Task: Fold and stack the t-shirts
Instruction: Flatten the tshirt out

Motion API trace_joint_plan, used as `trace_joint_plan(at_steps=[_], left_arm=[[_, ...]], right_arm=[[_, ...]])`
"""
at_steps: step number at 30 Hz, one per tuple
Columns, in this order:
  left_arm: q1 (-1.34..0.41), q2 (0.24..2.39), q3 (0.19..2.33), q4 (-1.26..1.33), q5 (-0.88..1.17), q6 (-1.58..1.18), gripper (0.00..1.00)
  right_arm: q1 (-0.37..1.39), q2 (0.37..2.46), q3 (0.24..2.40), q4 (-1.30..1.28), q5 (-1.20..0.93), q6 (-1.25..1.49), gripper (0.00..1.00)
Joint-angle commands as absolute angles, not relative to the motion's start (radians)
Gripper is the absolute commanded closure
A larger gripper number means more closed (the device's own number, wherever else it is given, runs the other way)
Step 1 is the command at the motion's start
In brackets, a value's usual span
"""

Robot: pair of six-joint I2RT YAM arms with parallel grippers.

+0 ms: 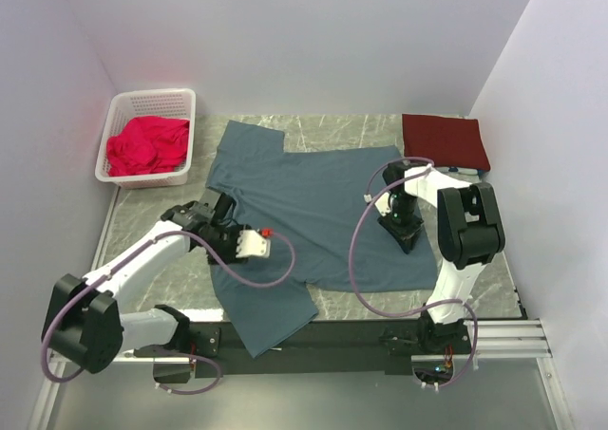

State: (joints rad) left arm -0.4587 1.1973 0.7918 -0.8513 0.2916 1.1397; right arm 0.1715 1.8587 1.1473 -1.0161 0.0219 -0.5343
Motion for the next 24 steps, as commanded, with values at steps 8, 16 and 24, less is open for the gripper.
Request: trace_joint_plan(at_steps=[8,16,24], left_arm=[[-0.554,1.333,0.649,-0.485,0.174,1.005,0.51],[-0.566,1.252,0.546,-0.734,0.153,1.308,0.52],[-0.551,1.048,0.532,-0.838,0.116,1.507,0.48]], right_arm=[[0.106,1.839,1.215,-1.045,-0.020,-0.551,0.72],[0.052,1.901,1.278,-1.046,-0.003,-0.564,0.72],[0.044,1.887,1.315,-1.084,-0.026,-0.571,0.72]])
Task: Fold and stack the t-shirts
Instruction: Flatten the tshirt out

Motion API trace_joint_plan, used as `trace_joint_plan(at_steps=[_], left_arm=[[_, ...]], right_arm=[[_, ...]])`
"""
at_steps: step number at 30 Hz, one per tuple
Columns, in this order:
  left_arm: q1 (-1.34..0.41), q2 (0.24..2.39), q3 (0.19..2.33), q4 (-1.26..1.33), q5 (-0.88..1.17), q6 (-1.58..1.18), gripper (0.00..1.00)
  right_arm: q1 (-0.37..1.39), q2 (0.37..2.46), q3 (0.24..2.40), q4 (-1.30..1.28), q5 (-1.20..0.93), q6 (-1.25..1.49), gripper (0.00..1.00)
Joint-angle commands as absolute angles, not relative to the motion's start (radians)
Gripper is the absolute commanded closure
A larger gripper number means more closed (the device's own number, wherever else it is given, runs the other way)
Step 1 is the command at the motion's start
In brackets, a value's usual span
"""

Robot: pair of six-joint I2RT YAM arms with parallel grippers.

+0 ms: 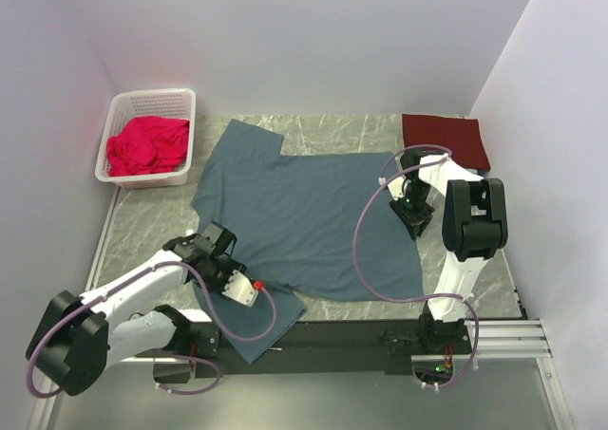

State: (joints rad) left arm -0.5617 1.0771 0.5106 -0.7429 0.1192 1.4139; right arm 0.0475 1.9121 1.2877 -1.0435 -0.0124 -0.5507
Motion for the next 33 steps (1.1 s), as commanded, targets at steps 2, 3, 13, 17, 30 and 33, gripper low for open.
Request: trace_joint_plan(at_steps=[2,3,13,17,30,33], left_arm=[[-0.523,1.069,0.589,-0.863,0.191,1.451,0.47],[-0.508,1.086,0.663,-0.867,0.233,1.374,0.47],[-0.304,1.460,0.939,-0.603,0.348,0.868,0.46],[-0.298,1.525,0.875,-0.543,0.293,0.828,0.47],[-0.296,1.306,0.647,-0.702,0.279,0.917,0.48],[-0.285,1.287,0.759,-0.718,0.337,0.855,0.43]], right_arm=[[0.044,1.869,1.296,-1.085,-0.035,-0.572,0.72],[0.044,1.865,1.293,-1.078,-0.046,-0.574,0.72],[0.048,1.934,1.293,-1.013,-0.080,-0.532,0.72],[0.048,1.963,1.269,-0.973,-0.055,-0.526,0.72],[0.029,1.842,1.146,-1.000,-0.154,-0.614,0.69],[-0.014,1.821,1.316,-1.066,-0.303,-0.571,0.63]])
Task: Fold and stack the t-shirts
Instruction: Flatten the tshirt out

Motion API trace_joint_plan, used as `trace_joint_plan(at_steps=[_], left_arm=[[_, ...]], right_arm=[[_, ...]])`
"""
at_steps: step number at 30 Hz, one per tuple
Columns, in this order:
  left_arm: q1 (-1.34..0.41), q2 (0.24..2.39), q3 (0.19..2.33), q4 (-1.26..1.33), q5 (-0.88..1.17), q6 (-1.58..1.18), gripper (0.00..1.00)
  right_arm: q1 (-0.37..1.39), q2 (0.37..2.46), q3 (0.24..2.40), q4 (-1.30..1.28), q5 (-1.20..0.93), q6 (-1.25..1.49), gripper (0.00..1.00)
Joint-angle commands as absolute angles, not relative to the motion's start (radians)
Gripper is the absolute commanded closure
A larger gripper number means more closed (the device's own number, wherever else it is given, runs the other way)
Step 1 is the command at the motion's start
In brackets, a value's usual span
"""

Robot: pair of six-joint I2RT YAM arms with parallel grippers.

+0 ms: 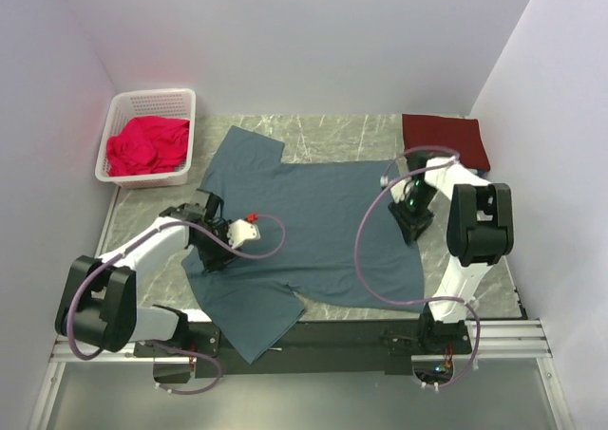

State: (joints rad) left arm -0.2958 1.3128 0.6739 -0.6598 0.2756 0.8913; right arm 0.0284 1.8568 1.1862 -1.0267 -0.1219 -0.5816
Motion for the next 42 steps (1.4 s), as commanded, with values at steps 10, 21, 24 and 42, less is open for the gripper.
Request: trace_joint_plan(at_steps=[10,21,24,42], left_arm=[[-0.138,1.733,1.473,-0.588,0.394,0.470,0.23],[-0.074,1.985,1.701,-0.535,0.314,0.325,0.20],[-0.072,2.025,1.710,-0.529,0.273,0.319,0.20],[-0.067,2.359,2.032,-0.499,0.170,0.249,0.20]], right_arm=[[-0.037,1.966,1.730,-0.828,-0.180,-0.246,0.58],[-0.035,2.219,1.965,-0.721,-0.187,-0.089,0.56],[-0.034,2.261,1.986,-0.695,-0.180,-0.072,0.55],[-0.025,2.385,2.066,-0.661,-0.146,-0.026,0.49]])
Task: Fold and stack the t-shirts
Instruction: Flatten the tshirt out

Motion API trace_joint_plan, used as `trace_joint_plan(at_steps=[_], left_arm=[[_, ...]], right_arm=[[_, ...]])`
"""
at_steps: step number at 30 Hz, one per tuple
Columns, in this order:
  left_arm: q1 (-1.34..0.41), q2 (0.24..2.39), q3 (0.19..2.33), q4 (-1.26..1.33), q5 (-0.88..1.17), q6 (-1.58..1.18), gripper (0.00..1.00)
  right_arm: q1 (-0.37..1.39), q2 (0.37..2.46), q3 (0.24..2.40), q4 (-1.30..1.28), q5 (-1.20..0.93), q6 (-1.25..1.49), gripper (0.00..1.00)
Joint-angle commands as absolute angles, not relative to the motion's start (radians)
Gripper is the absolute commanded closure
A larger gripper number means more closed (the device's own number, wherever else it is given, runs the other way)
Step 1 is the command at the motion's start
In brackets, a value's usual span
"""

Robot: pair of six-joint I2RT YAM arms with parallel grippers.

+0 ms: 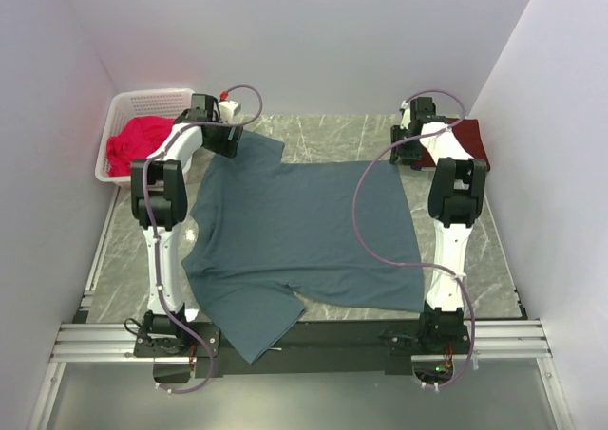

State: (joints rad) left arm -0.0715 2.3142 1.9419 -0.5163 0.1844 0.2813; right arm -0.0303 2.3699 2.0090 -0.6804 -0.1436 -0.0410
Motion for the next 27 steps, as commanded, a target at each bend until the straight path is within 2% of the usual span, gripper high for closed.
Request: trace_joint_plan(at_steps=[1,15,20,27], left_arm=[[-0.067,2.373,2.051,-0.502,0.169,0.247,0.20],[-0.067,2.505,2.181,-0.486,0.137,0.230,0.19],[-0.067,2.507,2.178,-0.492,0.175,0.226,0.24],[-0.067,2.520,2.175,-0.492,0.216,0.213,0.39]], right_arm=[[-0.022,2.391,2.072,-0.664,-0.146,-0.025,0.49],[-0.014,2.451,2.123,-0.716,-0.218,-0.002,0.50],[-0.014,2.457,2.146,-0.752,-0.238,0.020,0.51],[-0.015,2.474,2.167,-0.764,-0.224,0.021,0.59]])
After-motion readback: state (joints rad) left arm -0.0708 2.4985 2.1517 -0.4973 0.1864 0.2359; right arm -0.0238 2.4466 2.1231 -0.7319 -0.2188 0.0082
